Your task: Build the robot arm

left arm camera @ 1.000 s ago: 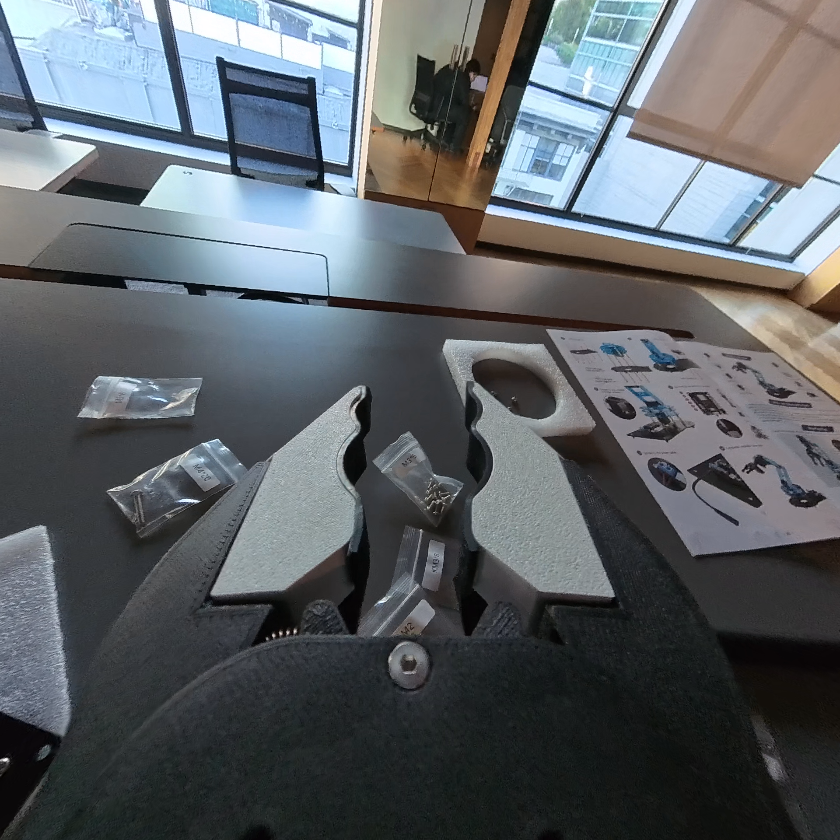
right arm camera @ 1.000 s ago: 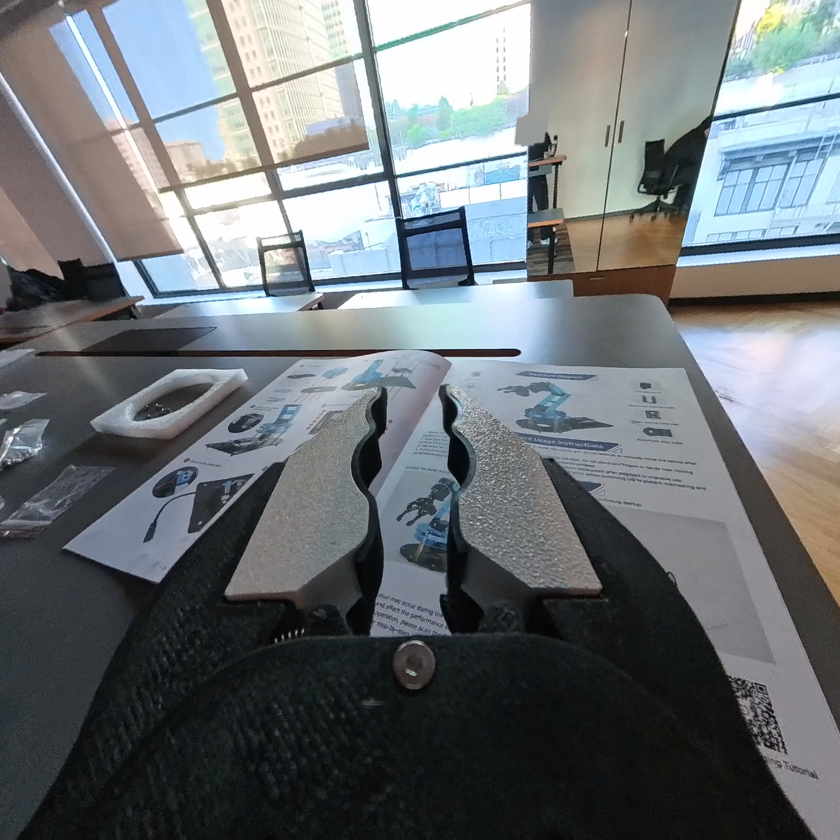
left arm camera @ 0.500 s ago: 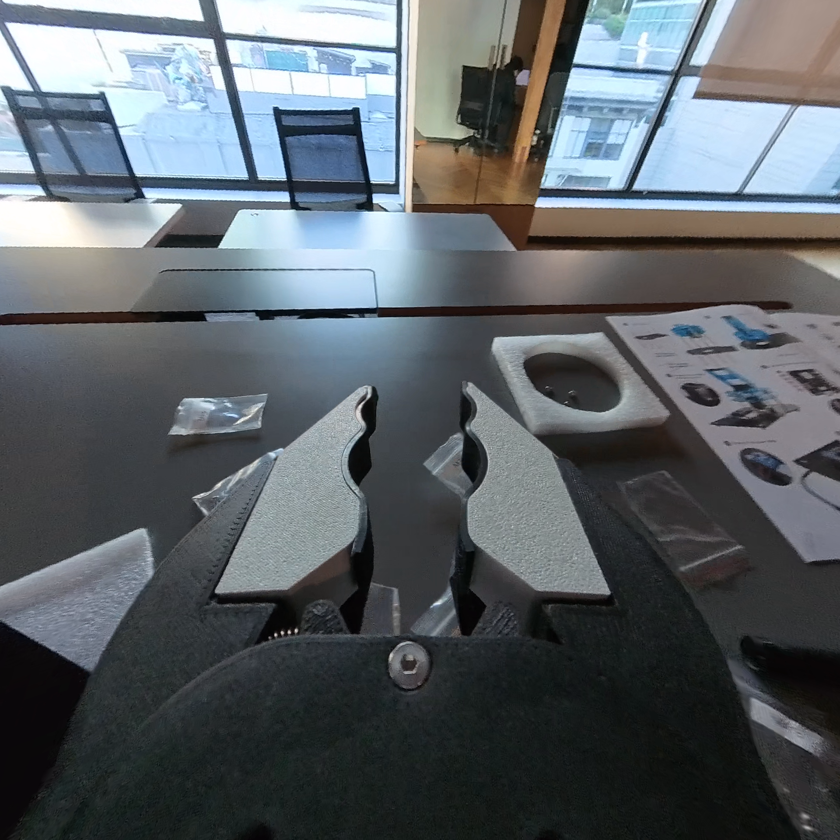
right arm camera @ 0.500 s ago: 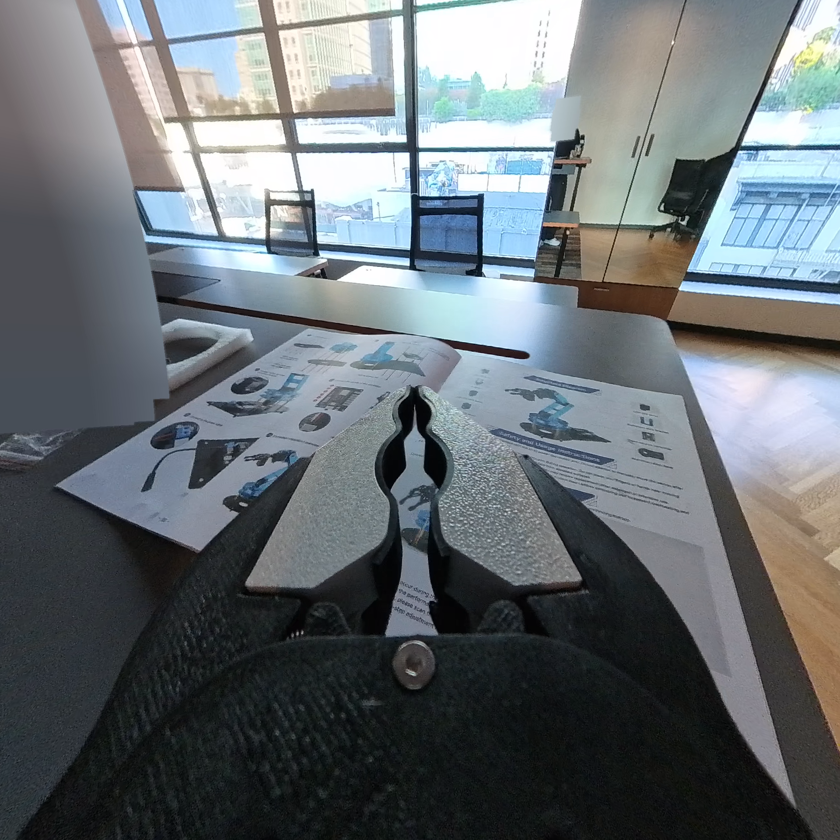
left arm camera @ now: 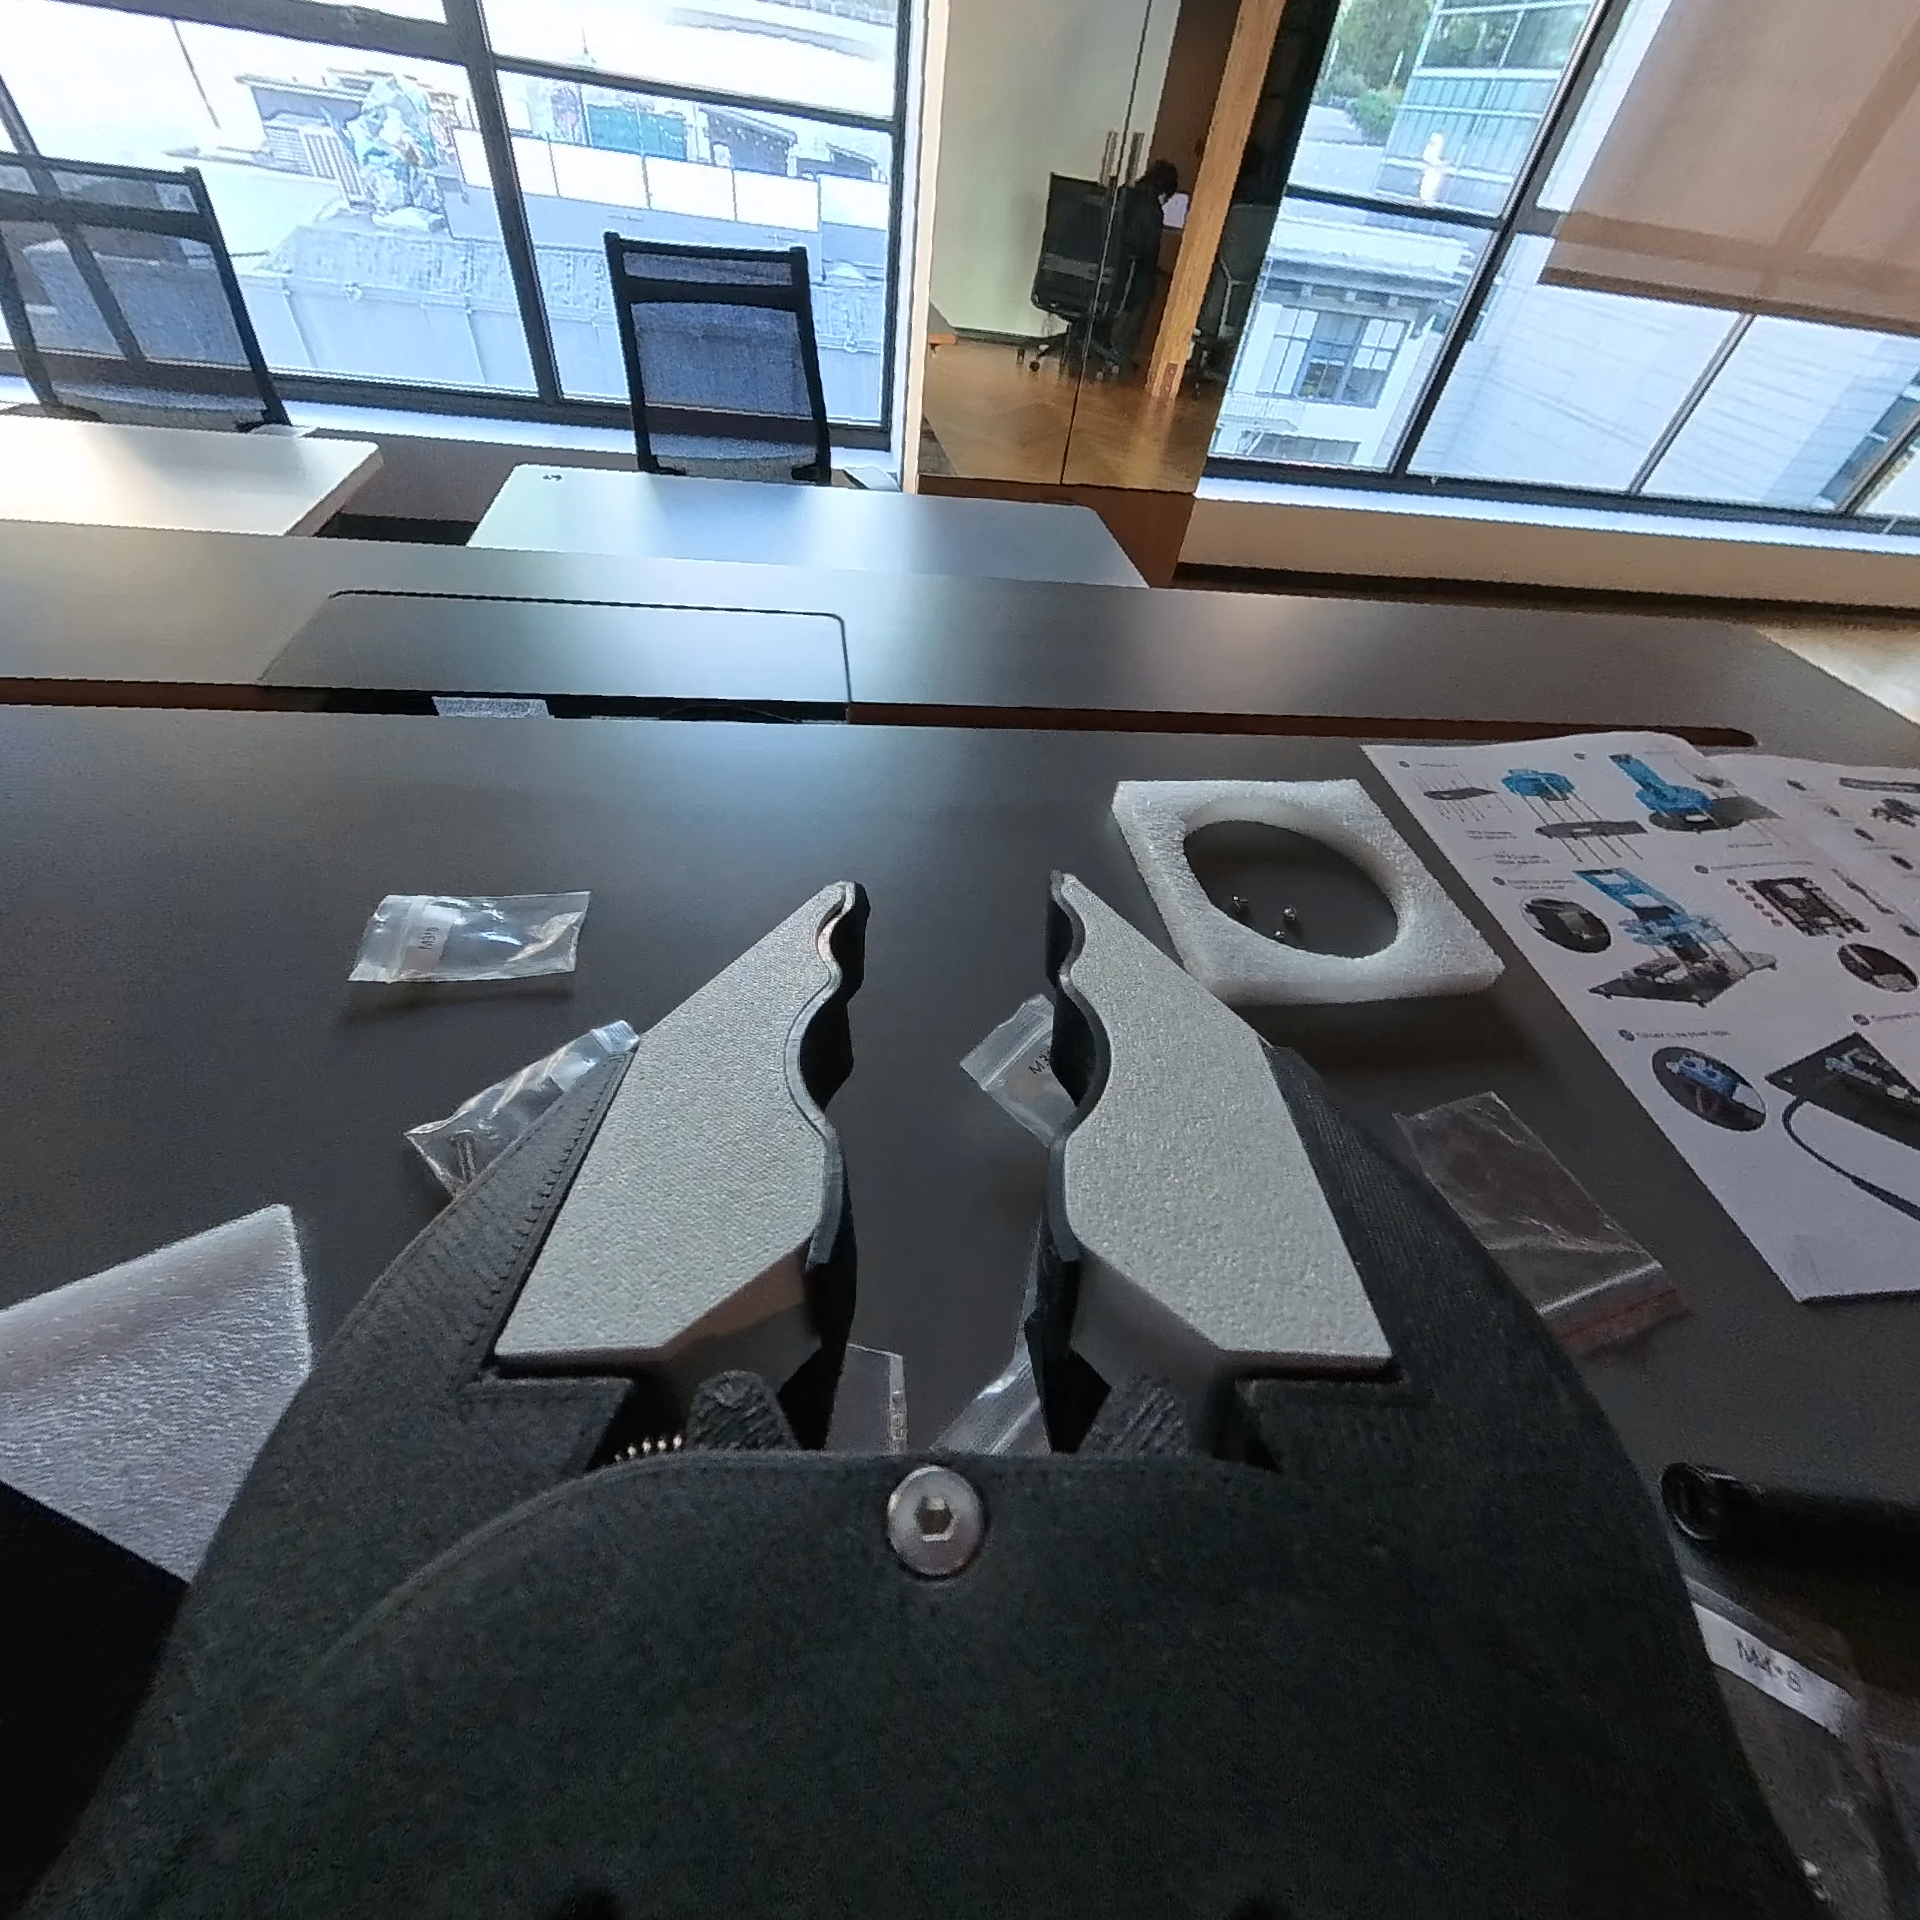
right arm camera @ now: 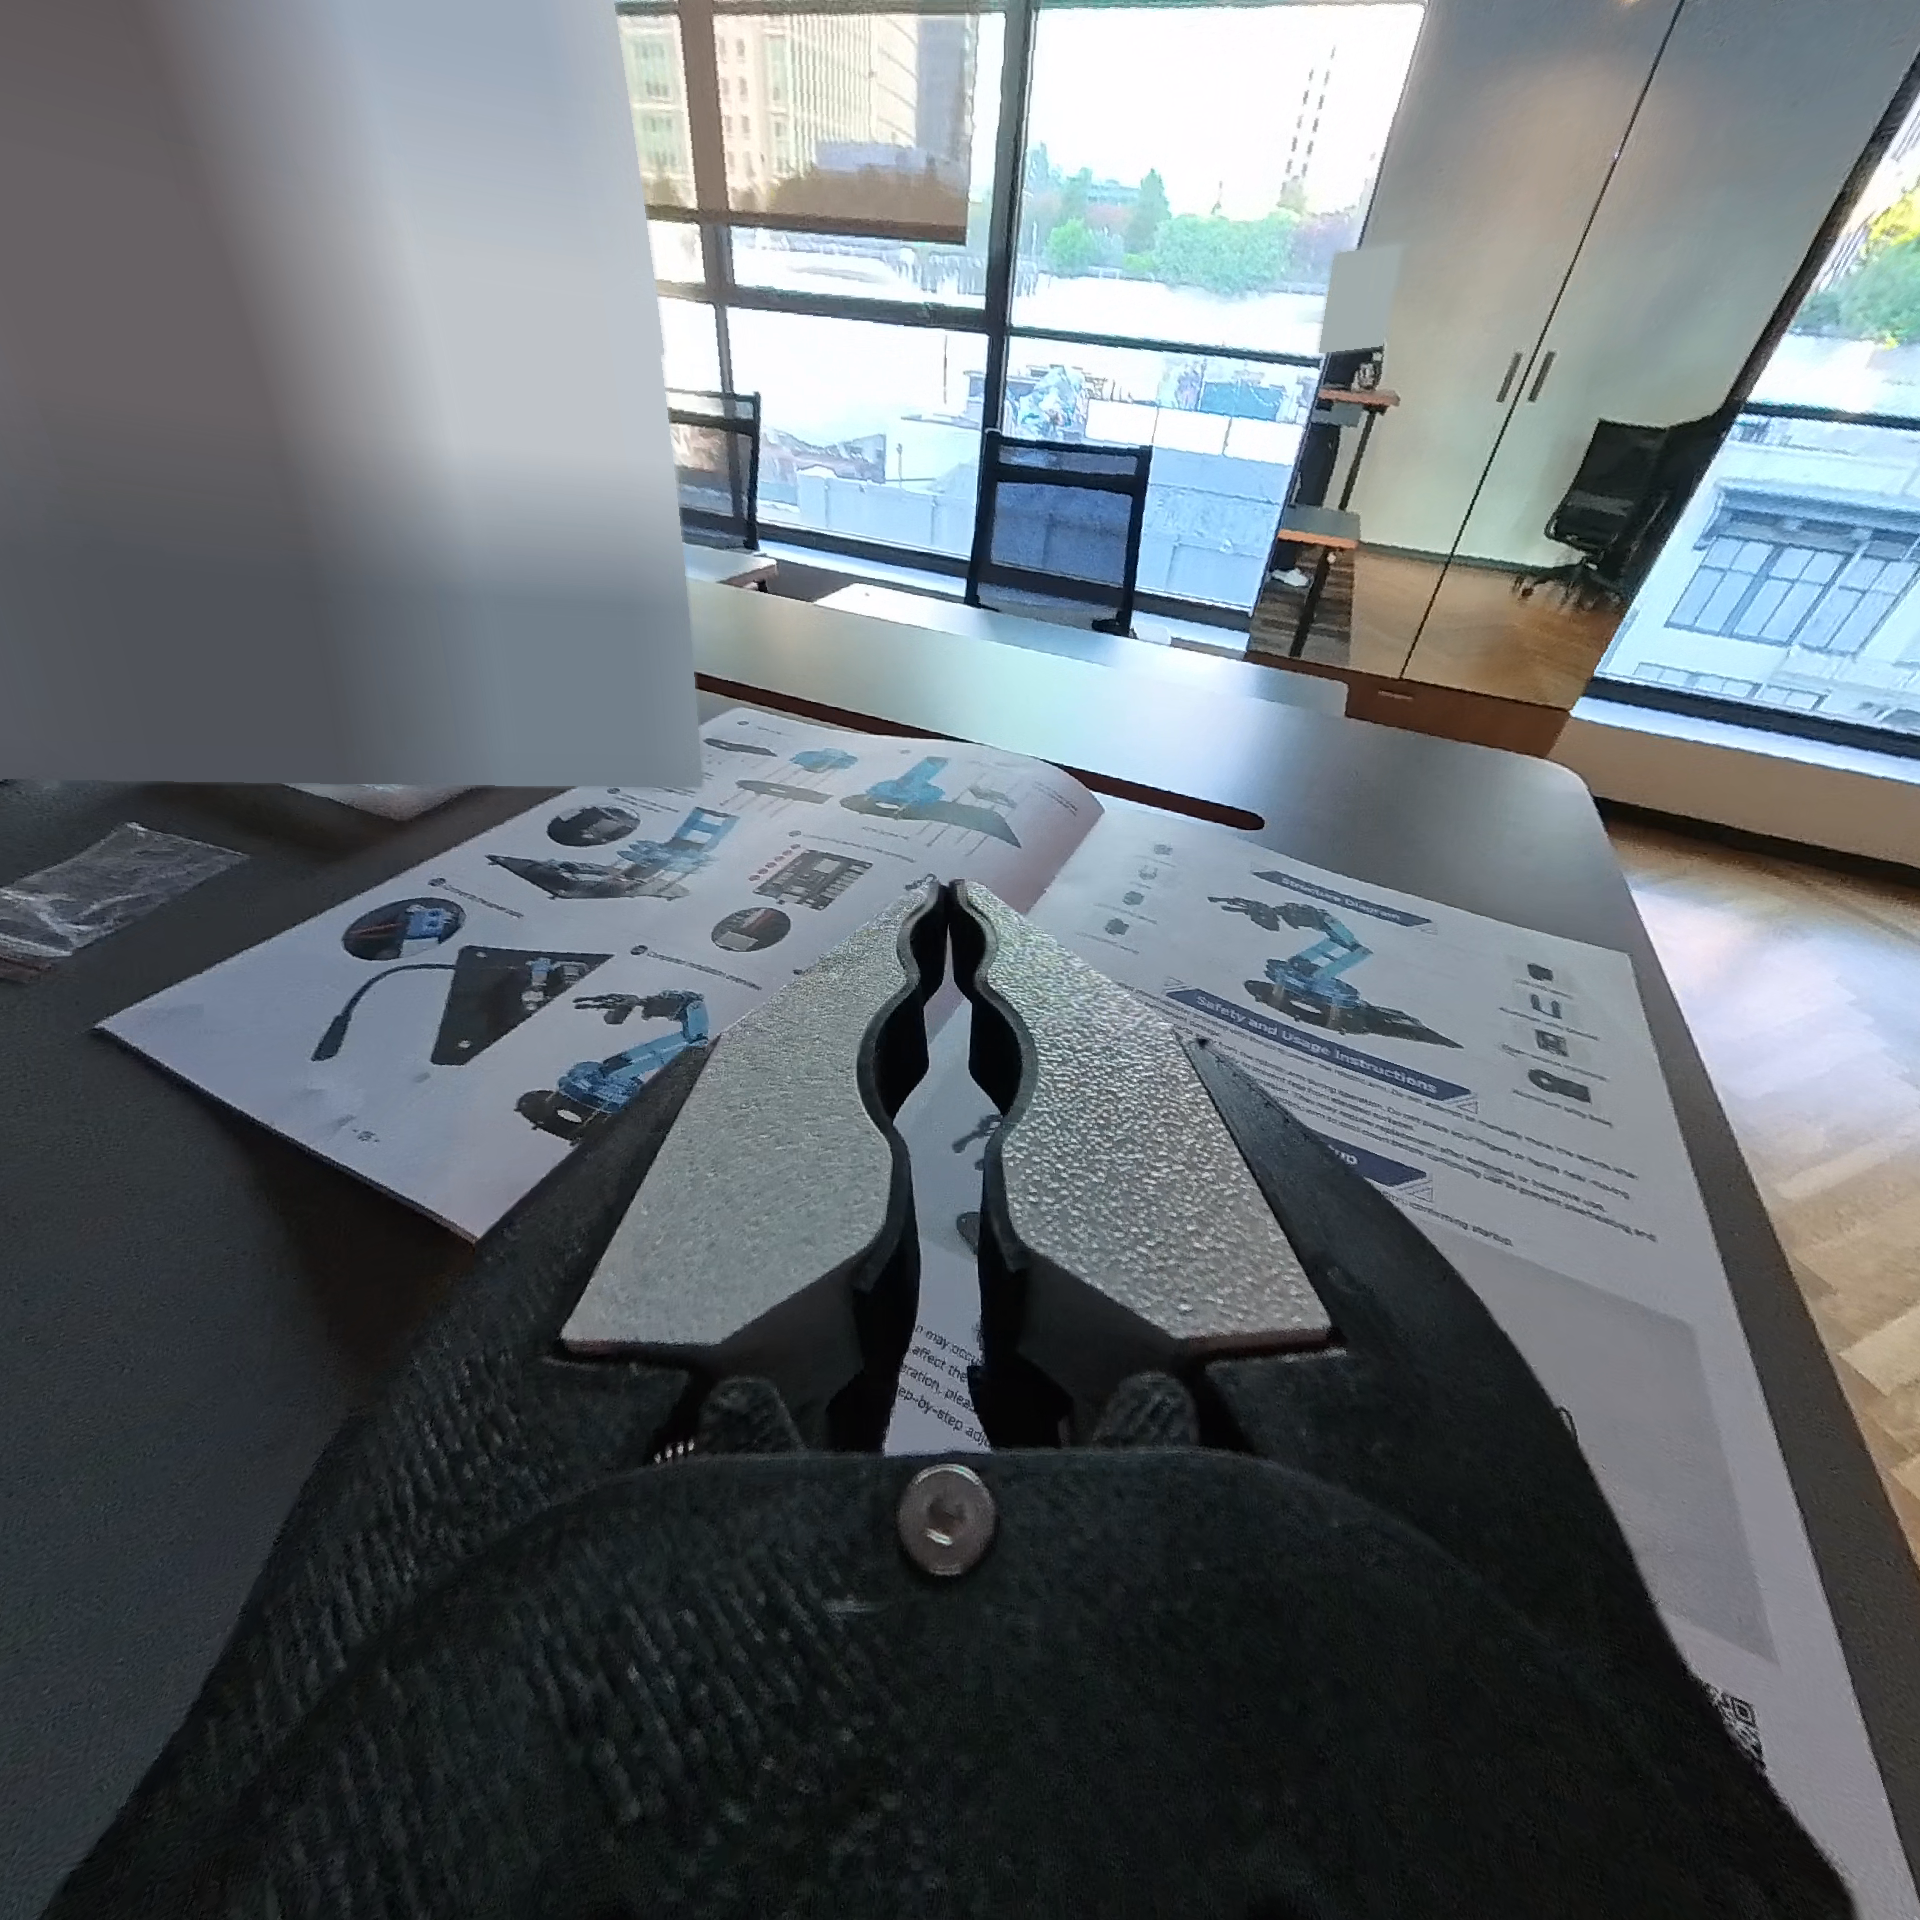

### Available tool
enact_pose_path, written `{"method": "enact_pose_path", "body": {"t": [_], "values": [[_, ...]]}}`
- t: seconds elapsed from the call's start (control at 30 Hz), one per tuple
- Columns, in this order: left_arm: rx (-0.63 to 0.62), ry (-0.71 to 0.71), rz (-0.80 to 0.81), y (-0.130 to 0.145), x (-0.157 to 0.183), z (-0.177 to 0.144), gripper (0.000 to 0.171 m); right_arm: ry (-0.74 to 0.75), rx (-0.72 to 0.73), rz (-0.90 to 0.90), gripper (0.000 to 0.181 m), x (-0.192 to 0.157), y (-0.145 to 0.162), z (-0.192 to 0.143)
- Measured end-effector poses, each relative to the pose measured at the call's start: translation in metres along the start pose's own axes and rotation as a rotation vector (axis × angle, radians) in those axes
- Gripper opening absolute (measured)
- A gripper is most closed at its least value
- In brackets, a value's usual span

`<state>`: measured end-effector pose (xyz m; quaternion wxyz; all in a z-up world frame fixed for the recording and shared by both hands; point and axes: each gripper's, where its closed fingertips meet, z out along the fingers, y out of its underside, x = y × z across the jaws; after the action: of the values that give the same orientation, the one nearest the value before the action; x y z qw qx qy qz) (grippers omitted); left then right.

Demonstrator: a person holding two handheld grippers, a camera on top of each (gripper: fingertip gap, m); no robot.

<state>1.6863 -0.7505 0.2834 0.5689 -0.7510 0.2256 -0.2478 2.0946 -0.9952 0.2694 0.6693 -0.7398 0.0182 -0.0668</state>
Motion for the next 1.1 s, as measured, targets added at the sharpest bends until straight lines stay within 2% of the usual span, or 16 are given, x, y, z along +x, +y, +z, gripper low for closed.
{"method": "enact_pose_path", "body": {"t": [0.37, 1.1], "values": [[0.024, -0.006, -0.007, -0.004, -0.002, -0.003, 0.032, -0.031, -0.045, -0.016, 0.0, -0.008, 0.007, 0.003], [0.018, -0.008, 0.014, -0.002, -0.001, -0.002, 0.031, -0.032, -0.046, -0.043, 0.0, -0.012, 0.007, 0.004]]}}
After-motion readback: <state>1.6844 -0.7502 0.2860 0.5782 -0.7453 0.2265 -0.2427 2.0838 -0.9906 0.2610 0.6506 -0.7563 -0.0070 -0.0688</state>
